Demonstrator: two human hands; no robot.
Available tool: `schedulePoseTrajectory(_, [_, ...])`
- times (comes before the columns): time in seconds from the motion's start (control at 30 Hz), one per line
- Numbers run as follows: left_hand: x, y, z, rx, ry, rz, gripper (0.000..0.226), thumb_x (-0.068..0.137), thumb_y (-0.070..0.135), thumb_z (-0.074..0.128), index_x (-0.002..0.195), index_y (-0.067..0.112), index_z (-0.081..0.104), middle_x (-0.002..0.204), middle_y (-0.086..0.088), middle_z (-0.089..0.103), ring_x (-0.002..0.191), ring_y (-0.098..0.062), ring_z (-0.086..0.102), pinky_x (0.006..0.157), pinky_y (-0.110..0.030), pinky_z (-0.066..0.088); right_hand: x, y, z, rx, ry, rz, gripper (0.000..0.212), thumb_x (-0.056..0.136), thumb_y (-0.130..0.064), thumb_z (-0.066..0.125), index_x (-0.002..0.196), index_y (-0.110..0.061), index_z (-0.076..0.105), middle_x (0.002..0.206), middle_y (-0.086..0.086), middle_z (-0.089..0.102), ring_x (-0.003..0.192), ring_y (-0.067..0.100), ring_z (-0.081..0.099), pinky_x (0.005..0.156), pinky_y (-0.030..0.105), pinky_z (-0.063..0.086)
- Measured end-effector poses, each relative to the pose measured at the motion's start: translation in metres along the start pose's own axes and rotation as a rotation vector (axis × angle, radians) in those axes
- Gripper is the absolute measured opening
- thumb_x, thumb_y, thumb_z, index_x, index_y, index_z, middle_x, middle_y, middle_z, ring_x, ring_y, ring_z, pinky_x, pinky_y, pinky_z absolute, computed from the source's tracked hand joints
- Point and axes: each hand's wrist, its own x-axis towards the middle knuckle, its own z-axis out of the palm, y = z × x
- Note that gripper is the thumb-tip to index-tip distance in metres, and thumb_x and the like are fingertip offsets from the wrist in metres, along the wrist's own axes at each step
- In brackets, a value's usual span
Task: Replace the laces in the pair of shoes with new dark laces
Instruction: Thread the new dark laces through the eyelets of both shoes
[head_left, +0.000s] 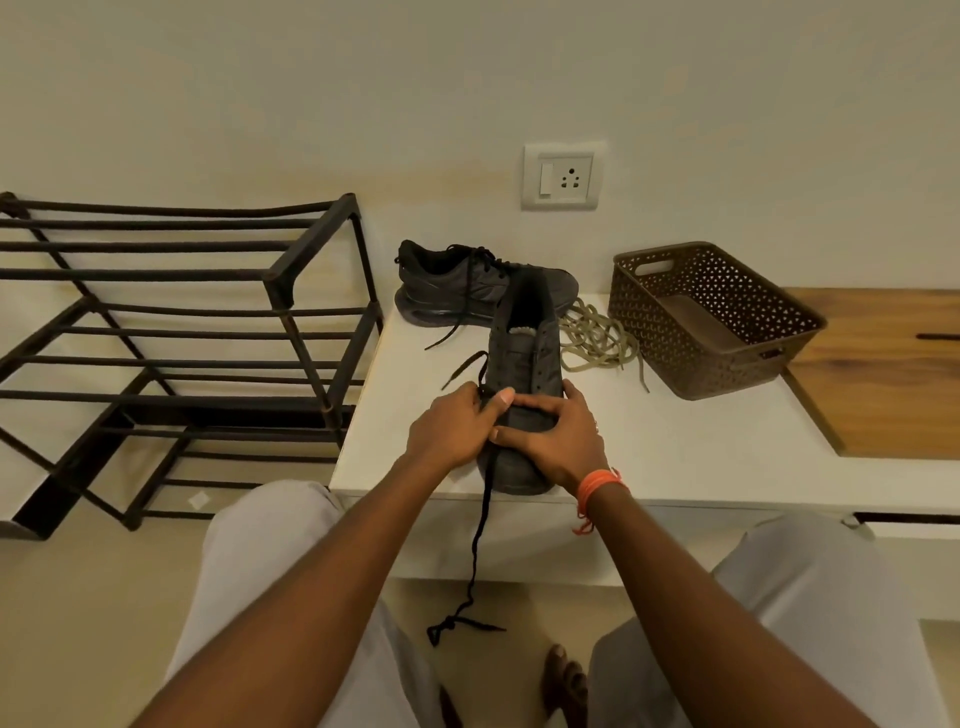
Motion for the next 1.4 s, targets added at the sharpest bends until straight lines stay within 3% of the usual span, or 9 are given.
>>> schedulePoseTrajectory(0.17, [-0.001, -0.003, -0.006, 0.059, 0.249, 0.105, 0.039, 0.099, 0.052, 0.035, 0.085, 0.023, 0.057, 0.081, 0.002, 0.062, 0.077, -0.019, 0.059, 0.068, -0.033, 0.044, 0.000, -0.001, -0.003, -0.008, -0.011, 0.026, 0.067, 0.049, -0.069, 0.074, 0.110, -0.041, 0.068, 0.133, -0.007, 0.044, 0.118, 0.018, 0.048, 0.102, 0.048, 0.045])
schedulePoseTrajectory(0.3, [0.001, -0.009, -0.021, -0.795, 0.605, -0.226, 0.033, 0.101, 0.035, 0.044, 0.079, 0.016, 0.059, 0.072, 0.001, 0.056, 0.068, -0.015, 0.051, 0.065, -0.031, 0.041, 0.002, 0.001, -0.005, -0.041, -0.018, 0.028, 0.068, 0.050, -0.075, 0.070, 0.110, -0.044, 0.068, 0.135, -0.009, 0.045, 0.119, 0.018, 0.048, 0.102, 0.050, 0.044])
schedulePoseTrajectory(0.37, [0.005, -0.027, -0.044, -0.900, 0.749, -0.352, 0.029, 0.101, 0.028, 0.044, 0.087, 0.010, 0.061, 0.078, -0.005, 0.055, 0.072, -0.018, 0.049, 0.069, -0.032, 0.042, 0.000, 0.000, -0.005, -0.031, -0.007, 0.039, 0.067, 0.050, -0.075, 0.073, 0.109, -0.043, 0.068, 0.144, -0.006, 0.041, 0.125, 0.020, 0.046, 0.106, 0.050, 0.042])
schedulePoseTrajectory(0.5, [-0.002, -0.045, -0.045, -0.431, 0.581, -0.341, 0.026, 0.093, 0.034, 0.060, 0.108, 0.014, 0.052, 0.103, -0.006, 0.059, 0.096, -0.023, 0.061, 0.076, -0.036, 0.049, -0.004, -0.006, -0.004, 0.034, 0.026, 0.056, 0.064, 0.052, -0.071, 0.078, 0.106, -0.038, 0.071, 0.147, -0.005, 0.039, 0.125, 0.017, 0.045, 0.106, 0.045, 0.043])
schedulePoseTrajectory(0.6, [-0.007, -0.040, -0.023, -0.035, 0.671, 0.006, 0.053, 0.087, 0.034, 0.068, 0.129, 0.015, 0.042, 0.130, -0.008, 0.048, 0.114, -0.024, 0.053, 0.090, -0.038, 0.047, -0.006, -0.008, -0.005, 0.036, 0.043, 0.049, 0.063, 0.055, -0.065, 0.081, 0.107, -0.032, 0.071, 0.140, -0.008, 0.043, 0.114, 0.009, 0.043, 0.102, 0.037, 0.043])
schedulePoseTrajectory(0.73, [-0.005, -0.026, -0.003, 0.293, 0.365, 0.324, 0.034, 0.099, 0.044, 0.041, 0.116, 0.020, 0.058, 0.119, -0.002, 0.057, 0.110, -0.022, 0.045, 0.090, -0.036, 0.030, -0.009, -0.009, 0.002, 0.008, 0.094, 0.037, 0.071, 0.047, -0.079, 0.074, 0.103, -0.036, 0.071, 0.124, -0.015, 0.050, 0.106, 0.009, 0.051, 0.097, 0.042, 0.050])
schedulePoseTrajectory(1.07, [0.001, -0.026, -0.014, -0.531, 0.877, -0.130, 0.030, 0.101, 0.034, 0.046, 0.080, 0.018, 0.060, 0.094, 0.005, 0.057, 0.091, -0.011, 0.056, 0.085, -0.032, 0.046, -0.002, -0.015, 0.000, -0.095, 0.089, 0.126, 0.058, 0.054, -0.076, 0.066, 0.101, -0.041, 0.071, 0.120, -0.010, 0.055, 0.108, 0.018, 0.055, 0.105, 0.056, 0.036])
schedulePoseTrajectory(1.17, [-0.003, -0.031, -0.031, -0.658, 0.839, -0.220, 0.027, 0.101, 0.035, 0.043, 0.079, 0.025, 0.056, 0.108, -0.003, 0.061, 0.096, -0.013, 0.057, 0.095, -0.041, 0.047, -0.006, -0.022, -0.002, -0.134, 0.115, 0.162, 0.057, 0.059, -0.075, 0.070, 0.103, -0.038, 0.071, 0.126, -0.008, 0.056, 0.113, 0.018, 0.054, 0.109, 0.056, 0.030])
schedulePoseTrajectory(1.4, [-0.026, -0.025, -0.006, -0.011, 0.297, 0.112, 0.042, 0.093, 0.023, 0.059, 0.134, 0.024, 0.047, 0.144, -0.004, 0.037, 0.127, -0.024, 0.044, 0.102, -0.039, 0.041, -0.011, -0.020, -0.013, -0.178, 0.143, 0.135, 0.048, 0.068, -0.060, 0.075, 0.108, -0.034, 0.068, 0.146, 0.004, 0.042, 0.130, 0.026, 0.043, 0.111, 0.048, 0.032])
